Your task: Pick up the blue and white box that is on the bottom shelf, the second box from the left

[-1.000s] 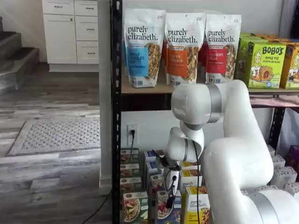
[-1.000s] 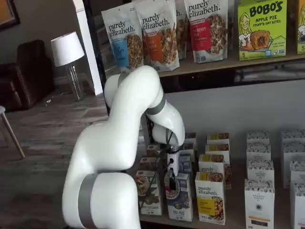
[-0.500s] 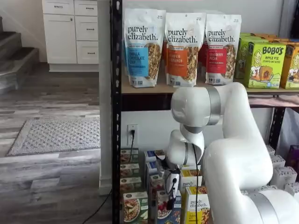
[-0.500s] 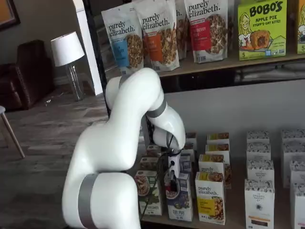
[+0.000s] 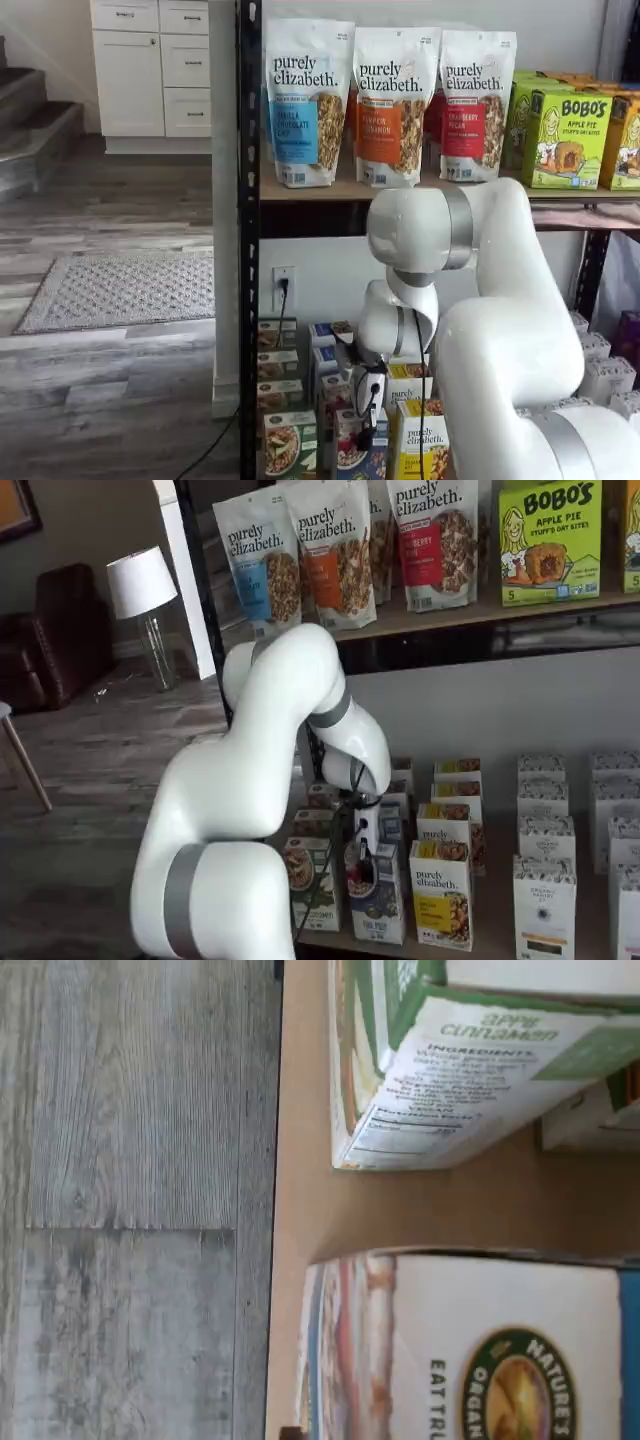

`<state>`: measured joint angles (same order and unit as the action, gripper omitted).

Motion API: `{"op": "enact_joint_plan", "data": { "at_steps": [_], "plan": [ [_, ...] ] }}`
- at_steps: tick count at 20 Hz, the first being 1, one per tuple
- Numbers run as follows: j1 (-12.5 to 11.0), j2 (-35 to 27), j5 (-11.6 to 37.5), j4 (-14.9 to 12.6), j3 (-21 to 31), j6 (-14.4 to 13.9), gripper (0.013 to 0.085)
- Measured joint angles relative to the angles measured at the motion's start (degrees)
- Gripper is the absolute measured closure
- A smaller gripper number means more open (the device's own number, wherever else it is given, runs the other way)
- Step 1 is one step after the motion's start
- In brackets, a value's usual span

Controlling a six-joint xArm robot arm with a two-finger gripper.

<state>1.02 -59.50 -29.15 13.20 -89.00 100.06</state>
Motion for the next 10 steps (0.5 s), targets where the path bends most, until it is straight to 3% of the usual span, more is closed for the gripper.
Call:
{"op": "enact_joint_plan", "data": {
  "at_steps": [4,9,10],
  "plan": [
    [-0.2,0.2,-0.4,0.2,0.1,0.3,0.0370],
    [-0.3,0.4,-0.8,-0.1,0.1,0.2,0.0370],
    [-0.3,0.4,-0.8,0.0,0.1,0.2,0.0410]
  ]
}}
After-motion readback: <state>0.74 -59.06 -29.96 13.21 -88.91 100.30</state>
